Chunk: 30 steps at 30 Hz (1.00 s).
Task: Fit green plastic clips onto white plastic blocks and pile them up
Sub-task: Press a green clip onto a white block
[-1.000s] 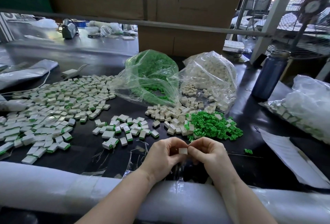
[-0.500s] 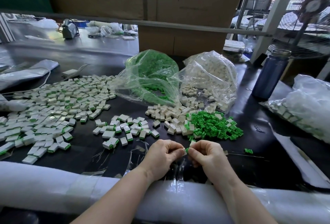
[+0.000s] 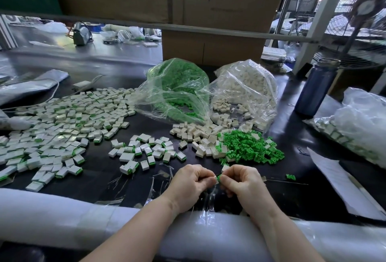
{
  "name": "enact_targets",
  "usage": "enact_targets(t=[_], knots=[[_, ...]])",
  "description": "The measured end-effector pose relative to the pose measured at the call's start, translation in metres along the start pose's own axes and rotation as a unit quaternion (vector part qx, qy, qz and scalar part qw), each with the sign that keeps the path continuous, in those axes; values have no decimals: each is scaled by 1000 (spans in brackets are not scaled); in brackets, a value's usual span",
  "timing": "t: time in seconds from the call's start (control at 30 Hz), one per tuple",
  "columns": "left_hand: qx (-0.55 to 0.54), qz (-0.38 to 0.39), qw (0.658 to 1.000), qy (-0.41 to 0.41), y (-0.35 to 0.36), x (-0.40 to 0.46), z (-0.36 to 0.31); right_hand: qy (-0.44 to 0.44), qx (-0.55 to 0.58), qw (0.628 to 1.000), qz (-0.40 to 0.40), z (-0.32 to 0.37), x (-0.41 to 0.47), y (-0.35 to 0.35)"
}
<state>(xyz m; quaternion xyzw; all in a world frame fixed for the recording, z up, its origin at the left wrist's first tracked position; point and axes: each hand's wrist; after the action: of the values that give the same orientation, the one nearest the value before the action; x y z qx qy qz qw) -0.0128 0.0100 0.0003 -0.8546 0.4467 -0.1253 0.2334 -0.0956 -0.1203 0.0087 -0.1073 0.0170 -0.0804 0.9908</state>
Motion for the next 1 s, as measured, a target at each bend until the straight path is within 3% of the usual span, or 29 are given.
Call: enact_targets(t=[0.23, 0.6, 0.9, 1.0], knots=[[58, -1, 998, 21, 0, 1, 1, -2, -17, 1000, 14, 3, 0, 0], [8, -4, 1000, 21, 0, 0, 0, 9, 12, 1000, -2, 6, -1, 2], [73, -3, 997, 25, 0, -2, -2, 12, -17, 1000, 11, 7, -2, 1], [25, 1, 1000, 14, -2, -2, -3, 4, -4, 1000, 20, 7, -3, -1]])
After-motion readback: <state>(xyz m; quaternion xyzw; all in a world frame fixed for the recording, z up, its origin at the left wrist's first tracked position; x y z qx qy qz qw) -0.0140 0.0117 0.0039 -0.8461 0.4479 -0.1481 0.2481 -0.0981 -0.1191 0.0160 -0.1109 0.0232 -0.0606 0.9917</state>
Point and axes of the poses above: each hand's wrist, its own x-axis towards the middle knuckle, its own y-axis out of the palm, z = x × y, and after that the axes turned 15 degrees about z, right-handed
